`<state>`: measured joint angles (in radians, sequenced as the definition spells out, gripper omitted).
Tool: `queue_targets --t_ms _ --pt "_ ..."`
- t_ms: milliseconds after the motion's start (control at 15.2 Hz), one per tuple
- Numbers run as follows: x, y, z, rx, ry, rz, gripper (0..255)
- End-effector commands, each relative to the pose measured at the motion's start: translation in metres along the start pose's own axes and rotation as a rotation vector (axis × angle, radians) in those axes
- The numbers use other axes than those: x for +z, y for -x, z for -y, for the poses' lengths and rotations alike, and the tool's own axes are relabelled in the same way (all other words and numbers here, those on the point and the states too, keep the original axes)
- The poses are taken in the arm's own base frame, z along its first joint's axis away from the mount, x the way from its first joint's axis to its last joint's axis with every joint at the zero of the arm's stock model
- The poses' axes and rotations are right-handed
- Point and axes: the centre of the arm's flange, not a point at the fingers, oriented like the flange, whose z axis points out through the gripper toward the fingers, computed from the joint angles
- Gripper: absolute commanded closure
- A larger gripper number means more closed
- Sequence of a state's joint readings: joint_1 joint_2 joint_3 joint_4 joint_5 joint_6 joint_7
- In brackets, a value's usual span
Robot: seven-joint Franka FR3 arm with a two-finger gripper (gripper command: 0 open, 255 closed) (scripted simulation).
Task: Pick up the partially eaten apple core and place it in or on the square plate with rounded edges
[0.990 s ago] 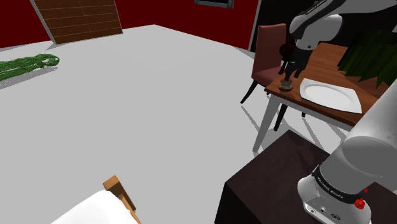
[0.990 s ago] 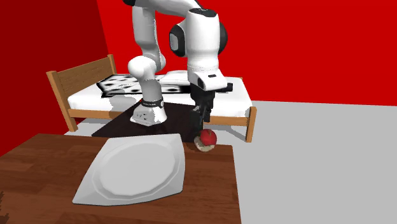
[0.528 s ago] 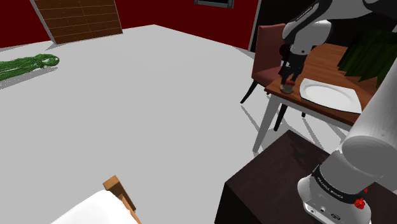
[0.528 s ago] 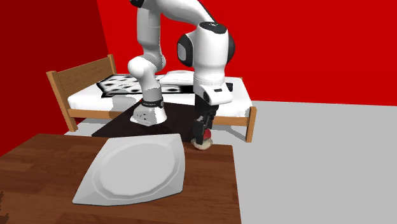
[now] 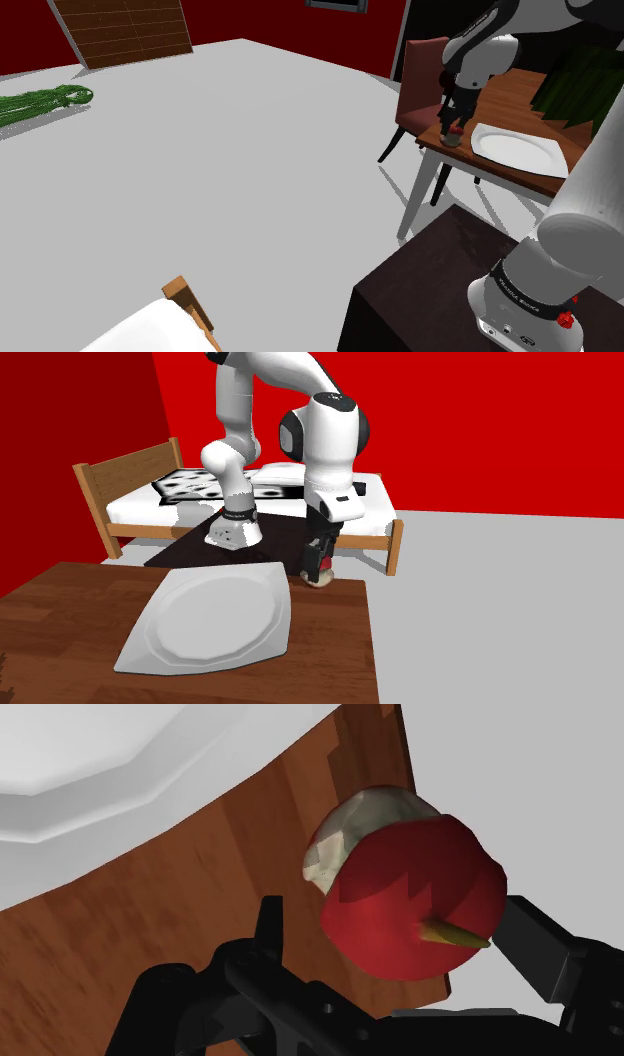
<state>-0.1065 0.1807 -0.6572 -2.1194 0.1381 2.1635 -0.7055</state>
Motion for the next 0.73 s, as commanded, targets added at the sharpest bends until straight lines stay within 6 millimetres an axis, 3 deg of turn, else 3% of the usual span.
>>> queue_targets --t_ms 0,66,660 --pt "0.0 0.0 0.0 0.0 0.0 0.0 0" --pt "0.0 0.0 0.0 0.0 0.0 0.0 255" --pt "0.0 0.0 0.0 0.0 0.0 0.0 255"
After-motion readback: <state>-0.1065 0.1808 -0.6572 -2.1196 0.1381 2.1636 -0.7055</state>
